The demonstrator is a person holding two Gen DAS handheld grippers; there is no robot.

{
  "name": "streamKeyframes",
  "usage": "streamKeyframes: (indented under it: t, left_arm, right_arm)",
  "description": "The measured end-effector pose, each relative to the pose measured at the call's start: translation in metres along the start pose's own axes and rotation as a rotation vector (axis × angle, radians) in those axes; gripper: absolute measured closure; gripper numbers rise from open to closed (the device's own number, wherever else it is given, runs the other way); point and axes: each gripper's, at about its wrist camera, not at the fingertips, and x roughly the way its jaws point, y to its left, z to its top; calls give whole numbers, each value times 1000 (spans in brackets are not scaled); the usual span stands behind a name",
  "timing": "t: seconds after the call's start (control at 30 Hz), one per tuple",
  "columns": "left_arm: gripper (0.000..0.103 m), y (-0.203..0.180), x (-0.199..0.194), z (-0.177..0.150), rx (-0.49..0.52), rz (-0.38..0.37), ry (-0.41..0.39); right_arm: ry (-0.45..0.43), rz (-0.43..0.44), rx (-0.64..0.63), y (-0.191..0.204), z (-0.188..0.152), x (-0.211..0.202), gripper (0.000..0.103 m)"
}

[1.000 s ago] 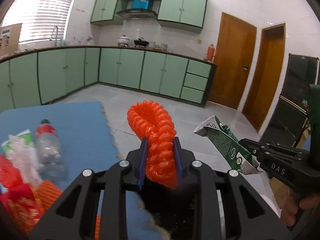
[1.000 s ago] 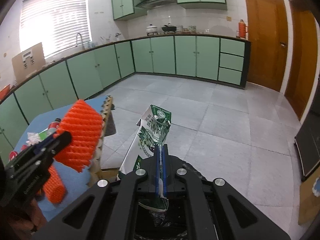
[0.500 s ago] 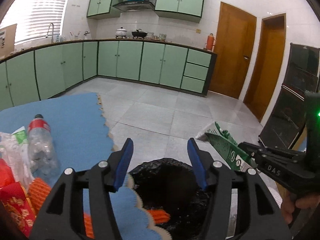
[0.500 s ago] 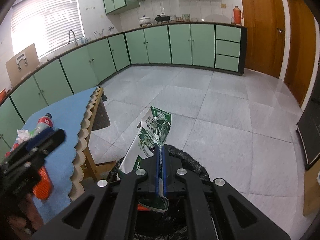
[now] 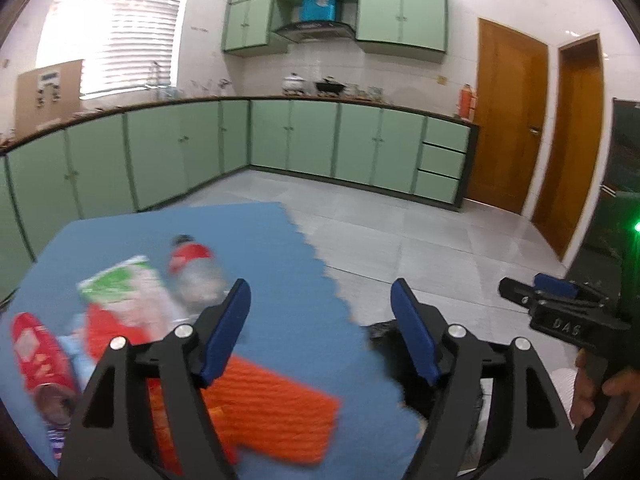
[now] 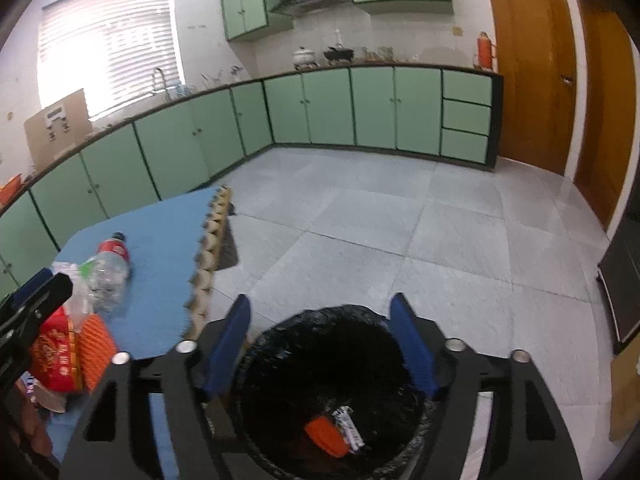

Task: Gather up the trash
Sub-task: 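Grasp the red paper cup with the left tool while the right tool grasps the second orange net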

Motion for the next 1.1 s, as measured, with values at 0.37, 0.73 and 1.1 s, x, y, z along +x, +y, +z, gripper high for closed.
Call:
streamKeyframes:
  t: [0.37,0.73,1.1]
  left_arm:
    - [22,72,-55,-35,-62,178,56]
    - [22,96,-35,-63,-119,153,102]
    - [57,98,-30,-63,-138,109,99]
  right_arm:
    - [-23,161,-122,92,-19,-12,20]
    - [-42,200,-176,130,-36,-21,20]
    - [-27,198,-184,134,-38,-17,20]
